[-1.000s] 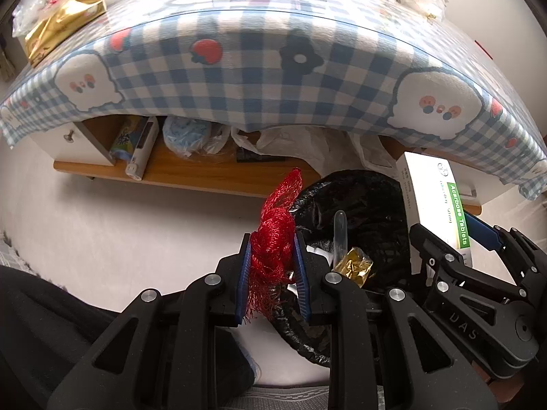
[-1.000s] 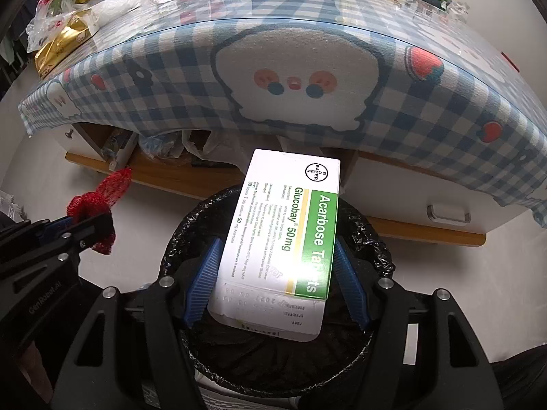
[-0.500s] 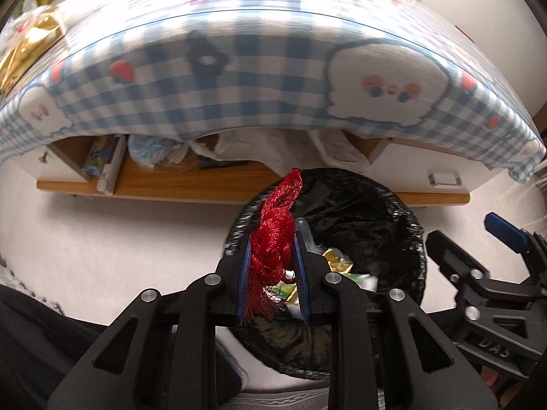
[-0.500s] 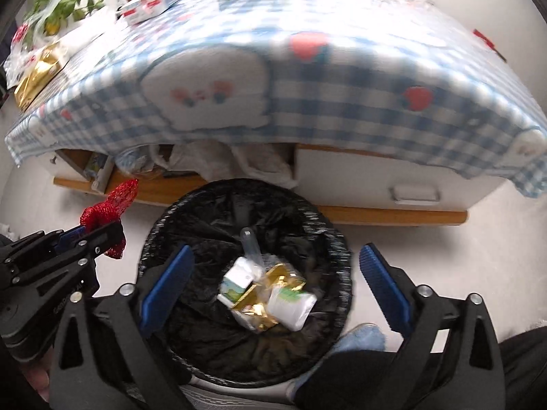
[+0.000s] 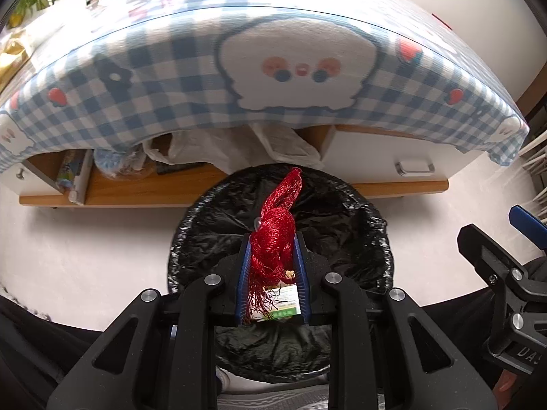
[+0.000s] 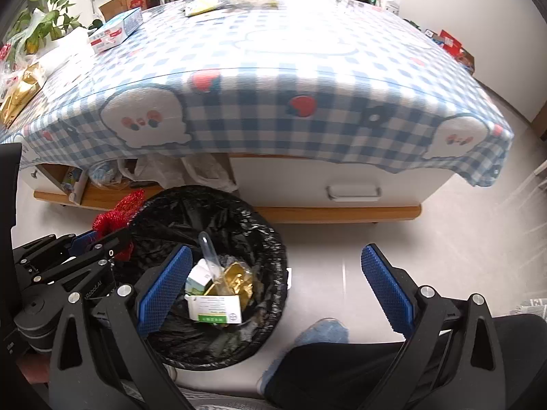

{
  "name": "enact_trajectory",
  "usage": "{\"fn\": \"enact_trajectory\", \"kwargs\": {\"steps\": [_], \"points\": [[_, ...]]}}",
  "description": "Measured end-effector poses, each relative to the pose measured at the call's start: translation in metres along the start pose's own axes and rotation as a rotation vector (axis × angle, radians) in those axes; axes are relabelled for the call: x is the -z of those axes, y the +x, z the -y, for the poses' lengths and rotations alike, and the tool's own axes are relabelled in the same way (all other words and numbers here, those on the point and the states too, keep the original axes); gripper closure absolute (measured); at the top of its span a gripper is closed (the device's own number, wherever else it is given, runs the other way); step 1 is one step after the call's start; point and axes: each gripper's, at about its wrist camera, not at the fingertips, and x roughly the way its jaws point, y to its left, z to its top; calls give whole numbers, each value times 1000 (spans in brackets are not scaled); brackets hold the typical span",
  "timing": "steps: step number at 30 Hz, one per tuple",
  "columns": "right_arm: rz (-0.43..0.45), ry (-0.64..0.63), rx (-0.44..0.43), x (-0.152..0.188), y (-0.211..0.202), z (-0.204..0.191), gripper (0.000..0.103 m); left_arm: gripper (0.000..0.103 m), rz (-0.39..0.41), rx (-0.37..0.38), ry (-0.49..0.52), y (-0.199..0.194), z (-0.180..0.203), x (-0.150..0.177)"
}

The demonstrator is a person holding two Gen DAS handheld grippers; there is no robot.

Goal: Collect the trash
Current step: 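Lower the red mesh net into the bin and open the left tool, then move both open tools from the bin toward the table items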

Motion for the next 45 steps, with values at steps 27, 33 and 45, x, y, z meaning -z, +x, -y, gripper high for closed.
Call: {"fn": "enact_trajectory", "kwargs": {"steps": [27,33,45], "points": [[45,25,-36,-10,-13,-2,8,23,89,-19,-11,-40,-14,-2],[86,1,-48,-26,-23,-12,8,11,130,-34,-45,-60,-30,-10],[172,-18,-79,-73,-52,-18,8,6,196,-47,-69,-102,-51,-45]]}}
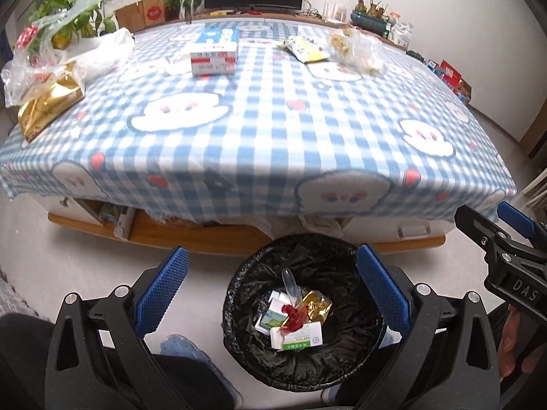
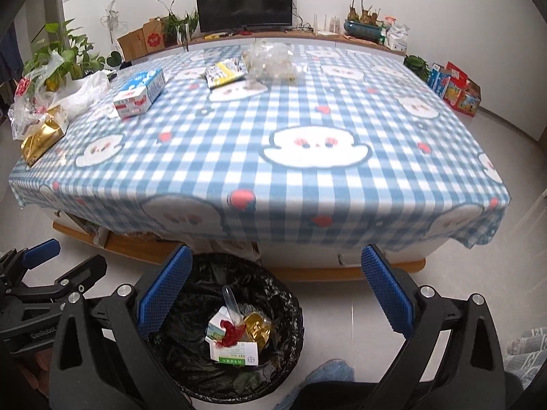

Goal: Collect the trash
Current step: 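Move both open tools from the bin toward the table items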

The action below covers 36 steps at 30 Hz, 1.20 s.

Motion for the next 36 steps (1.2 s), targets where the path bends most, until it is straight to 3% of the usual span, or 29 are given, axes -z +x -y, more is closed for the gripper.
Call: {"fn": "enact_trajectory", "kwargs": {"steps": [15,36], "points": [[63,-48,2,-71,11,-8,8,6,60,-23,-71,-7,-30,-96],[88,-53,1,-187,82,-8,8,6,33,-82,-46,53,-49,-201]]}}
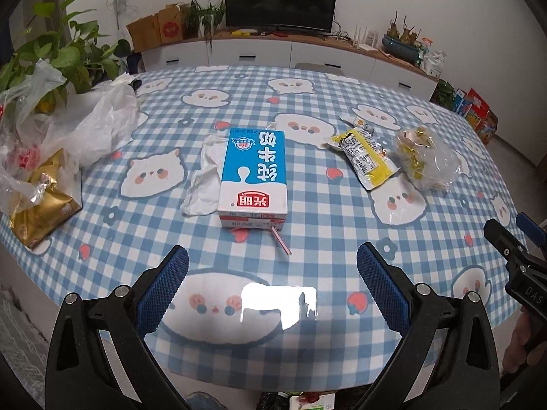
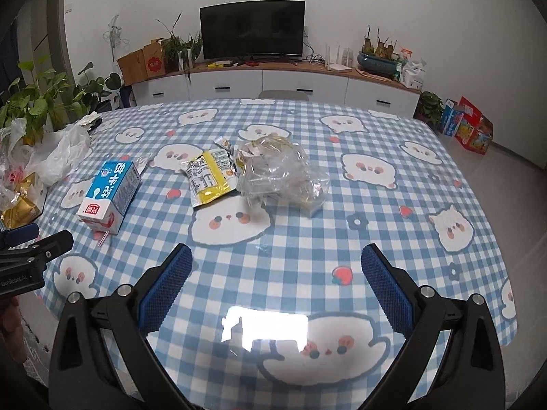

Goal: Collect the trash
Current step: 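Move both open tools from the bin toward the table items, then grasp the milk carton with the left tool while the right tool grasps the clear plastic bag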

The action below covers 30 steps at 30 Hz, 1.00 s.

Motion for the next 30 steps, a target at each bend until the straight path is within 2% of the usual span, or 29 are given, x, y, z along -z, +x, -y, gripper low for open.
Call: {"fn": "enact_trajectory", "kwargs": {"steps": [9,21,24,30], "points": [[-46,30,-9,-42,47,8,8,7,-28,-38,-4,42,0,-37],[-125,67,-1,-76,117,14,8,11,-77,-75,-31,96,-3,-68],[-149,91,-10,-77,132,16,13,12,-79,-85,-20,102,0,-70],[-171,101,-34,-77,148,13,28,27,-94,-101,-6,113,2,-71]]}}
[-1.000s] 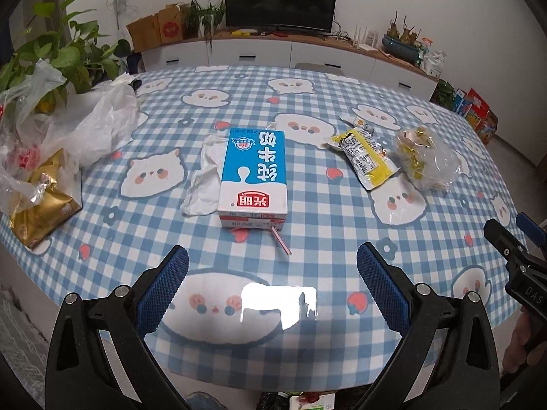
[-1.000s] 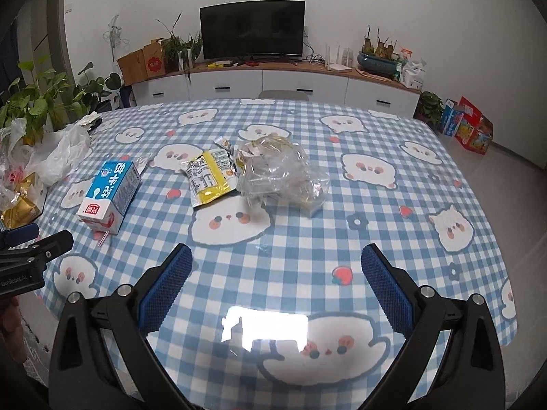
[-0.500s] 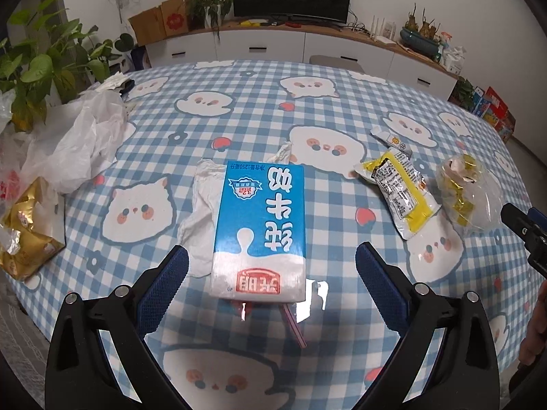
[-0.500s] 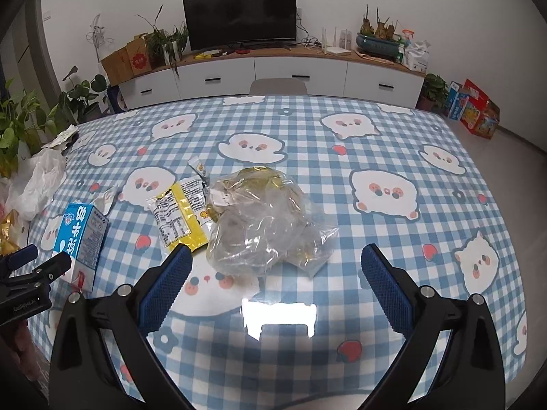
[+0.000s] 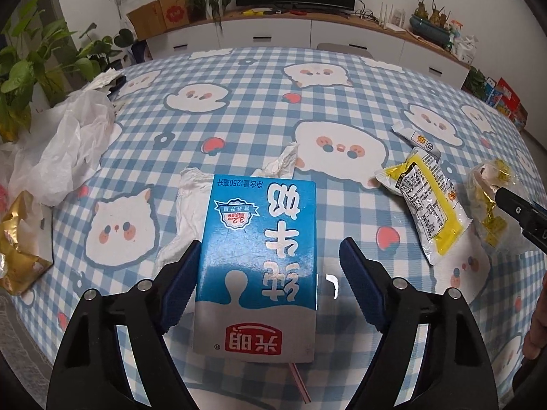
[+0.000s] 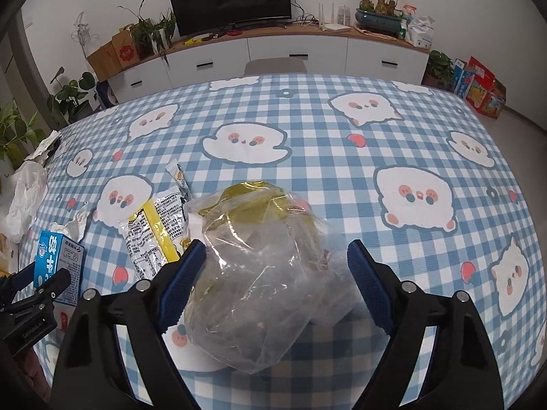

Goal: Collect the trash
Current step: 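Grasp the milk carton with the left tool while the right tool grasps the clear plastic bag, then carry the milk carton and plastic bag with both tools toward the bin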

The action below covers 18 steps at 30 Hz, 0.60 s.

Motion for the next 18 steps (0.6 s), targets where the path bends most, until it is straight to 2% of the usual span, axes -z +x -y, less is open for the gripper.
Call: {"fn": "enact_trajectory", "kwargs": {"steps": [5,13,18], "points": [[-8,-9,-14,3,2,-4,39,40,3,-17,12,1,2,2],[-10,11,-25,9,4,3,58,41,11,-10,-9,-1,-1,4],[11,10,-18,10,-4,3,62,41,25,-9,-12,-6,-3,5]]}}
